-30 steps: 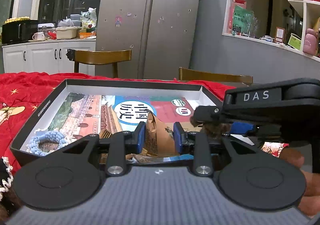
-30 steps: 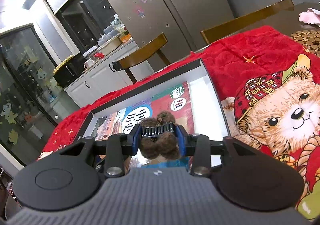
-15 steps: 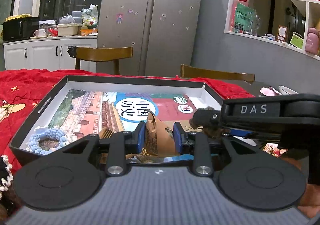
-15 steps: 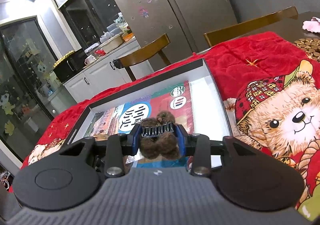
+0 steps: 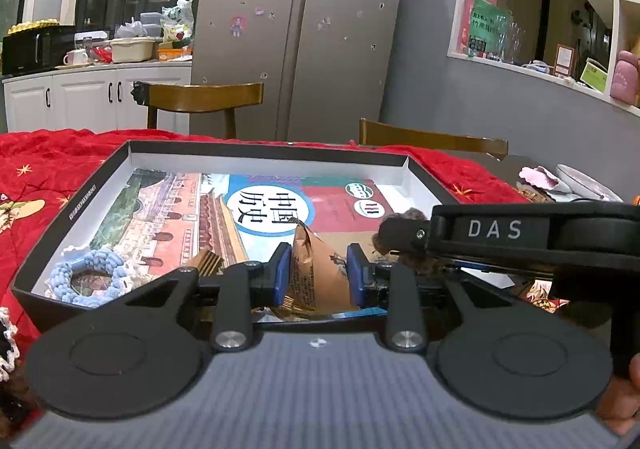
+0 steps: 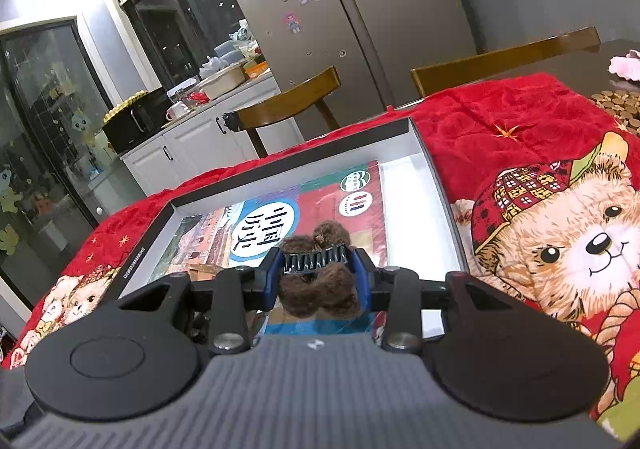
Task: Organize objects
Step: 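Lower both items into the box and open both grippers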
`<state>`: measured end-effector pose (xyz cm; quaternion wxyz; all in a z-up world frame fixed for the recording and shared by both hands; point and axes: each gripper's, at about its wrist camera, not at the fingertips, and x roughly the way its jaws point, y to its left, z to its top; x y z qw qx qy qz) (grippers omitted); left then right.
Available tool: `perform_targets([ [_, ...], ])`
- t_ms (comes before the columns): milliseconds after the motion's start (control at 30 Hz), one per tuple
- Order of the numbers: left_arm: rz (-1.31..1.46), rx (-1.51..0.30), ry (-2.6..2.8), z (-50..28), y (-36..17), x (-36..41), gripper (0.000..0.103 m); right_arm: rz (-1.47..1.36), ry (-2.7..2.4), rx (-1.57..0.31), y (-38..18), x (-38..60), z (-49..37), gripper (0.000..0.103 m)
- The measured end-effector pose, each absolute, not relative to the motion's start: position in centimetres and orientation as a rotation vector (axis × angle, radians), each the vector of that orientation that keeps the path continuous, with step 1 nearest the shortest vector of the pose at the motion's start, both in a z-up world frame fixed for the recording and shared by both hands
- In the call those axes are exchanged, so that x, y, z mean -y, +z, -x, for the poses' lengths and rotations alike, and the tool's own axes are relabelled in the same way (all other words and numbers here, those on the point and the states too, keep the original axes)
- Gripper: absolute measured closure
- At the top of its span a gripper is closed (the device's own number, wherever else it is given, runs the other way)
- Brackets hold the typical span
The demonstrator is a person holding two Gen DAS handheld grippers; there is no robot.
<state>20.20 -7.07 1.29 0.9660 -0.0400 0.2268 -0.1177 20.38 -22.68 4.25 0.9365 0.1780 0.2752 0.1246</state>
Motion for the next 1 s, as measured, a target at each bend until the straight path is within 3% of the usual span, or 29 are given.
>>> perform_targets([
  [333,0.075,-0.482,-0.237,-20.6,1.1,7.4,0.067,-0.328,0.259,-0.564,4.1,22.3,-20.4,0.06],
  [400,0.087,-0.484,-0.241,-20.7,1.1,7.1,0.064,-0.327,0.267,-0.561,4.2,22.2,-20.4,0.055],
  [467,0.101,-0.484,-0.245,-20.7,1.1,6.9,0.052,-0.329,0.269,-0.556,4.2,22.3,-20.3,0.051],
  [567,0.115,-0.469,-0.24,-20.6,1.1,6.6,0.044,-0.346,0.281,-0.546,4.3,22.7,-20.2,0.045],
  [867,0.206,-0.425,-0.241,-20.1,3.7,4.8,0.038,-0.393,0.296,-0.445,7.7,24.7,-17.7,0.029],
  [1000,0.283,-0.388,-0.228,-19.4,7.1,2.5,0.037,-0.344,0.242,-0.329,11.1,25.8,-14.9,0.012],
])
